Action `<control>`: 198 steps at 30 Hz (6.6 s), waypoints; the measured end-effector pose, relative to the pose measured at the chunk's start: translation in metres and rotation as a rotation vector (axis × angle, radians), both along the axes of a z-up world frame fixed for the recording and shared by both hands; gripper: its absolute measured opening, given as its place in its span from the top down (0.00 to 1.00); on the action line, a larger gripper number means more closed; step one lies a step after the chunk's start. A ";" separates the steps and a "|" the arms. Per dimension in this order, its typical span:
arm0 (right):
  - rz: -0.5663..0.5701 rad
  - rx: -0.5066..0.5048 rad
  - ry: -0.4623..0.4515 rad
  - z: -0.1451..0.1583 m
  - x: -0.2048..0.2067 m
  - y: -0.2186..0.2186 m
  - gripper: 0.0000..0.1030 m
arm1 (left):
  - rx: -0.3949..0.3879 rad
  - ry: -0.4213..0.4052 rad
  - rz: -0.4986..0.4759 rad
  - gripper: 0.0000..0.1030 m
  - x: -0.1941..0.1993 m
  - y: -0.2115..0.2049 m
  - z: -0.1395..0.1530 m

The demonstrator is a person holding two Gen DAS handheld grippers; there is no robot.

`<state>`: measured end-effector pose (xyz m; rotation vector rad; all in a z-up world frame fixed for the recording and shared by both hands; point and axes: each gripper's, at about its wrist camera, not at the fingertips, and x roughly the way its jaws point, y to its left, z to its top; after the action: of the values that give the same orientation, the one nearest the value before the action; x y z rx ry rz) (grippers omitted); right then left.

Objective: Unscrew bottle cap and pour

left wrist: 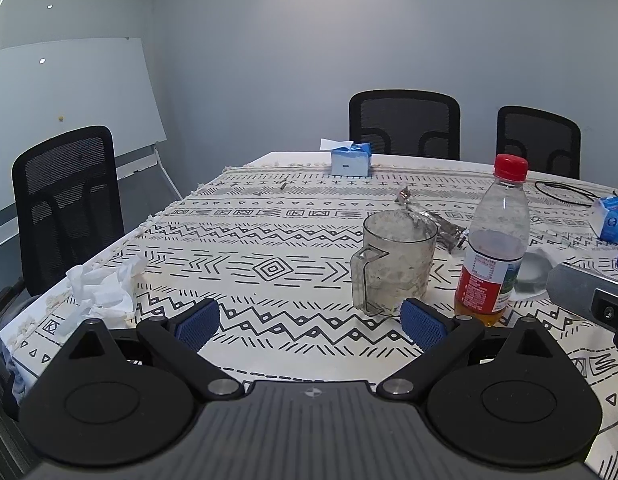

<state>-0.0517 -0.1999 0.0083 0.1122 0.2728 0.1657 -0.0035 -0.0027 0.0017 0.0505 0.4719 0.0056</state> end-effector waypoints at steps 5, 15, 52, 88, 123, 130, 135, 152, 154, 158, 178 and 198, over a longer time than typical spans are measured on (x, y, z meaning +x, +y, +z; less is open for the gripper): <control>-0.011 -0.006 -0.007 0.001 -0.004 0.001 0.00 | -0.010 0.014 -0.010 0.05 -0.001 0.000 0.001; -0.038 -0.009 0.028 0.000 0.003 0.000 0.00 | -0.013 0.023 -0.036 0.05 -0.005 -0.006 -0.008; -0.044 -0.020 0.033 -0.001 0.007 0.001 0.00 | -0.056 -0.027 -0.126 0.05 -0.018 -0.009 -0.010; -0.045 -0.015 0.037 0.001 0.020 -0.004 0.00 | -0.059 -0.047 -0.180 0.05 -0.011 -0.023 -0.011; 0.130 -0.134 0.026 0.026 0.165 -0.029 0.65 | -0.018 -0.225 -0.491 0.12 0.094 -0.110 -0.036; 0.146 -0.156 0.009 0.024 0.160 -0.020 0.67 | -0.052 -0.240 -0.558 0.32 0.098 -0.116 -0.045; 0.150 -0.140 0.006 0.024 0.158 -0.025 0.67 | -0.055 -0.232 -0.552 0.26 0.097 -0.119 -0.046; 0.156 -0.093 0.029 0.024 0.160 -0.033 0.65 | -0.079 -0.252 -0.519 0.44 0.108 -0.119 -0.045; 0.149 -0.102 0.038 0.026 0.160 -0.030 0.63 | -0.087 -0.254 -0.516 0.45 0.109 -0.119 -0.046; 0.129 -0.129 0.048 0.026 0.164 -0.026 0.66 | -0.093 -0.254 -0.513 0.45 0.111 -0.119 -0.045; 0.169 -0.119 0.015 0.027 0.165 -0.035 0.68 | -0.105 -0.262 -0.541 0.49 0.106 -0.119 -0.046; 0.123 -0.095 0.039 0.027 0.166 -0.035 0.67 | -0.097 -0.277 -0.542 0.48 0.105 -0.121 -0.048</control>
<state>0.1146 -0.2345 0.0352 0.0045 0.3260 0.2728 0.1010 -0.1233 -0.0466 0.0796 0.1693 -0.5359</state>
